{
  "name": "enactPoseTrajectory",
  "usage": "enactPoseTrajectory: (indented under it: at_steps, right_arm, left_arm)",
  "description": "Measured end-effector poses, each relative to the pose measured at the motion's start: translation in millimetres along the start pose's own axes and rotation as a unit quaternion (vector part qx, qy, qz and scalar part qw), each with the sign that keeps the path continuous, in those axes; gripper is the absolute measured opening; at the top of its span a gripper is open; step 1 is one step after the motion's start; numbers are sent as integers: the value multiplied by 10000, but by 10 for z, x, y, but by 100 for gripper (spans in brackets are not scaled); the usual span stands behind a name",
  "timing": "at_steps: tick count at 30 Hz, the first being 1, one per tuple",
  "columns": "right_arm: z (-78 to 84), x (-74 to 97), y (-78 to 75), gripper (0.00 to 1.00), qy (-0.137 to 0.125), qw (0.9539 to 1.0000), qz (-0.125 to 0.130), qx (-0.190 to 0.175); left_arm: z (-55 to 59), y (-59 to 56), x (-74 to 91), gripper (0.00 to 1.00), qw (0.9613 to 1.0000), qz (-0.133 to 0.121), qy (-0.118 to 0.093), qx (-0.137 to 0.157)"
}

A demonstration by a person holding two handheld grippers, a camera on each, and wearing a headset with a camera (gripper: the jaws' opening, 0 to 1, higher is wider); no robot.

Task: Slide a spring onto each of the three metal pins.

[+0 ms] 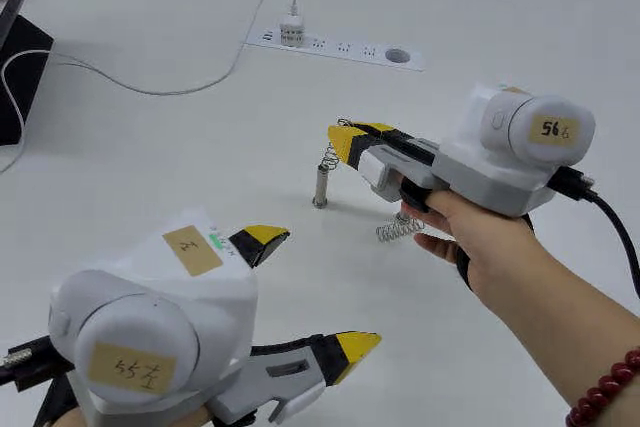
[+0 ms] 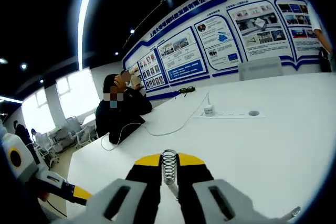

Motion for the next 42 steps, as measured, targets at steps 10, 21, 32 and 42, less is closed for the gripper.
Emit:
enactPoseTrajectory:
  at_steps: [10, 21, 32, 42]
  right_arm:
    - [58, -42, 14, 11, 87, 9999, -65, 114]
    - [129, -79, 117, 12, 240, 9937, -228, 1068]
    - [267, -112, 124, 12, 444, 9897, -221, 1346]
    - [397, -136, 123, 12, 626, 9892, -211, 1311]
  left_arm:
    - [22, 19, -6, 75, 10000, -33, 26, 87]
    - [65, 54, -2, 76, 9998, -81, 96, 182]
    - [62, 72, 7, 75, 9997, -119, 87, 188]
    - [76, 93, 18, 74, 9996, -147, 104, 234]
Point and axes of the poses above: the centre of the closed fingertips' face, and the gripper's own axes: x roughly backward along the fingers, y roughly to its left, z roughly out of its underside, the point moved 1 cm from there along x, roughly backward along the fingers, and after that the axes turned 9 degrees about x, right-handed, at the moved point
